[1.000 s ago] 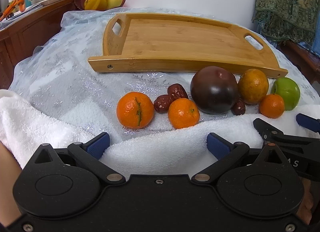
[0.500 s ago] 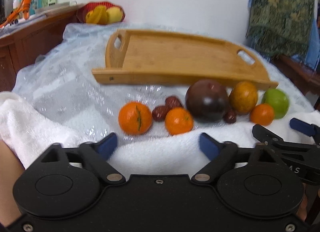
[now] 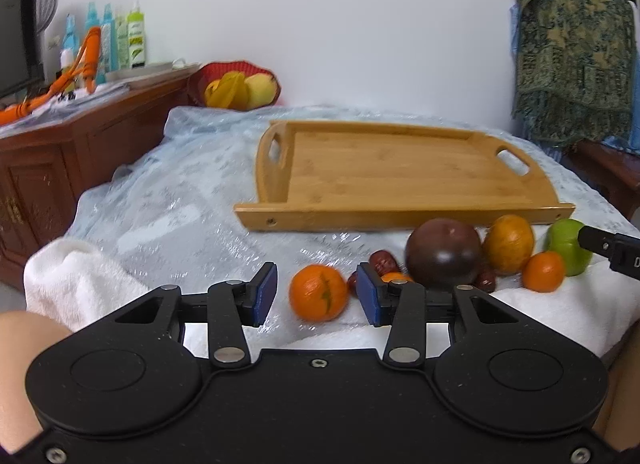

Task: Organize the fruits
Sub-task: 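Grasp a small tangerine with the left tool while the right tool grasps the green apple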

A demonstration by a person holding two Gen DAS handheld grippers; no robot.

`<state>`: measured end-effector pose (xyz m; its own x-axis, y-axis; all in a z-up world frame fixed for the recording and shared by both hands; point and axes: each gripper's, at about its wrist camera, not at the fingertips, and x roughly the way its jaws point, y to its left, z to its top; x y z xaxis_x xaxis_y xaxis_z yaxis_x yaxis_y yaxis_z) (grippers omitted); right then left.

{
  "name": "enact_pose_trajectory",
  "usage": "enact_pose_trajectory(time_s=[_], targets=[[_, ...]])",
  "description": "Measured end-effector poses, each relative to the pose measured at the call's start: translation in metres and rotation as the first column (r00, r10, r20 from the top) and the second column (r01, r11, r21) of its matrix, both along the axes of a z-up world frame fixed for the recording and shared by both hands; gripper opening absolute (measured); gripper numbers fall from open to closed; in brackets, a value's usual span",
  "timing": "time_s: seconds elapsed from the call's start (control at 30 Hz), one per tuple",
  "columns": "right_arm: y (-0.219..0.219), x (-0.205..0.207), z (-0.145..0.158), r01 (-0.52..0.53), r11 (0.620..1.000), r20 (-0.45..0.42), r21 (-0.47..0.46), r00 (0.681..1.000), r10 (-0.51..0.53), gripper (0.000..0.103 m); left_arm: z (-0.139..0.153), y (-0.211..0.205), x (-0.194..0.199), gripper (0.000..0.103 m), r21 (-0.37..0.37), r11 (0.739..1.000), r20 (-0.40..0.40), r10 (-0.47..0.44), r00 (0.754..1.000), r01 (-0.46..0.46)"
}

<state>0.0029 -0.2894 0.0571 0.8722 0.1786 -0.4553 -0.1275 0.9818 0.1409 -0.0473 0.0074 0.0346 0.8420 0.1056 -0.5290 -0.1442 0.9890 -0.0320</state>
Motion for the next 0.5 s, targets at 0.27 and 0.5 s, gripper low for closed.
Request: enact_pose_trajectory(time_s=[0.27, 0.5], targets=[[0.009, 0.014, -0.012, -0.025, 1.000, -0.033, 0.010, 0.999, 0.025, 0.068, -0.017, 0.004, 0.013, 0.031, -0.032, 0.999, -0.051, 0.021, 0.998, -0.023], [0.001, 0.031, -0.023, -0.019, 0.992, -0.091, 0.122, 0.995, 0.030, 0.069, -0.027, -0.001, 0.024, 0.033, -0.044, 0.999, -0.049, 0.010, 0.999, -0.012]])
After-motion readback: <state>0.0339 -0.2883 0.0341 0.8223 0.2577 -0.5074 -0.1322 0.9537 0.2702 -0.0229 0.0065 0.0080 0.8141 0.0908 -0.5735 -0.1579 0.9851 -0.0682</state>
